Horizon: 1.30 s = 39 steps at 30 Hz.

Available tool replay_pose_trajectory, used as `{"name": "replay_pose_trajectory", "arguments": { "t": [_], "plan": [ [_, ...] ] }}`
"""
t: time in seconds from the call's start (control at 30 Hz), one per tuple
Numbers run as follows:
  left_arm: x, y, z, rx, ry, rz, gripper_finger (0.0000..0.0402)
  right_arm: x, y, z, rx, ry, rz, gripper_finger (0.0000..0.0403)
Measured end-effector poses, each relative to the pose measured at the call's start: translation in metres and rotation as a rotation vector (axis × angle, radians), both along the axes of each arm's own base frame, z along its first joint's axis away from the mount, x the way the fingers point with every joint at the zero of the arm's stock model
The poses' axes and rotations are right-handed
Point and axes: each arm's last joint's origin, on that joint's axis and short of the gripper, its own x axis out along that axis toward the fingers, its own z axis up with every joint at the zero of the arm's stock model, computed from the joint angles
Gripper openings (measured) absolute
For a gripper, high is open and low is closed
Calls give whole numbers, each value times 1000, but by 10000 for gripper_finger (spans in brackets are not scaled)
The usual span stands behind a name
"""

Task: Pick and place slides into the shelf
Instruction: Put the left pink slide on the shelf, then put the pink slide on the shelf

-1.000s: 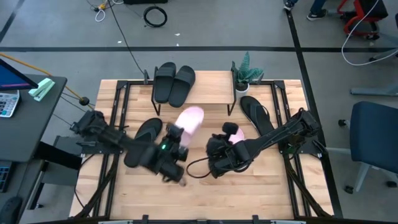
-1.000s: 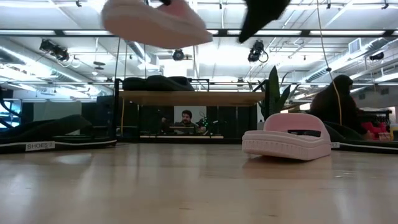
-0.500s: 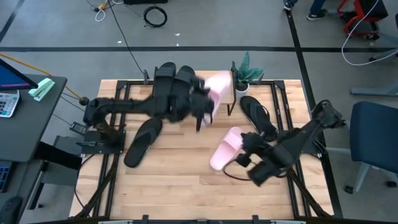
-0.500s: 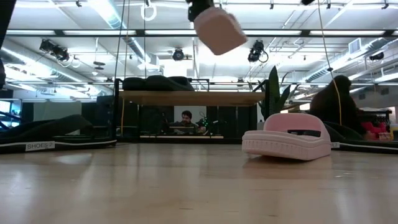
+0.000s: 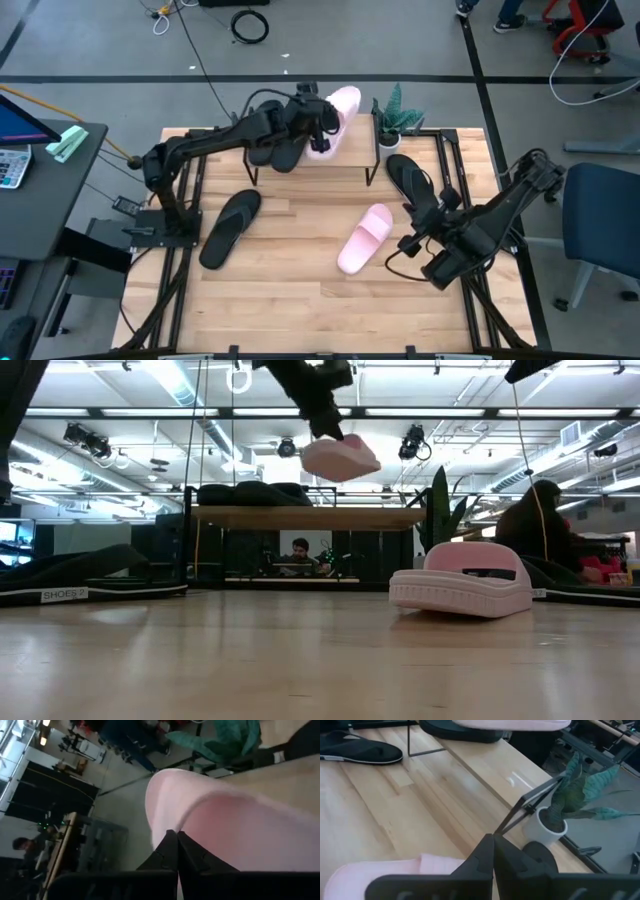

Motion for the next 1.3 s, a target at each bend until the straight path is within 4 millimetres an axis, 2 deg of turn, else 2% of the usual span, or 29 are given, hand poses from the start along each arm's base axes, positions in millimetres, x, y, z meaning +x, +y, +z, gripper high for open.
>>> {"name": "replay_pose_trajectory", "arguments": {
  "t": [0.27,0.4,0.53,0.7,0.9,1.13,1.3],
  "plan": [
    [21,14,-44,-67,73,37,0,0,-5,-1,6,-12,-18,10],
    [30,19,-63,-39,121,96,0,1,-5,-1,8,-15,-19,10],
    [28,19,-63,28,168,169,3,1,-5,-1,8,-15,-19,8],
    [26,17,-59,23,157,177,7,1,-4,-1,12,-19,-19,10],
    [23,15,-63,-14,180,190,13,4,-2,-2,48,-54,-21,10],
    [17,14,-71,-56,252,208,66,11,4,-6,68,-77,-15,9],
    [16,14,-71,-69,236,223,116,20,12,-14,79,-77,-7,9]
  ]
}}
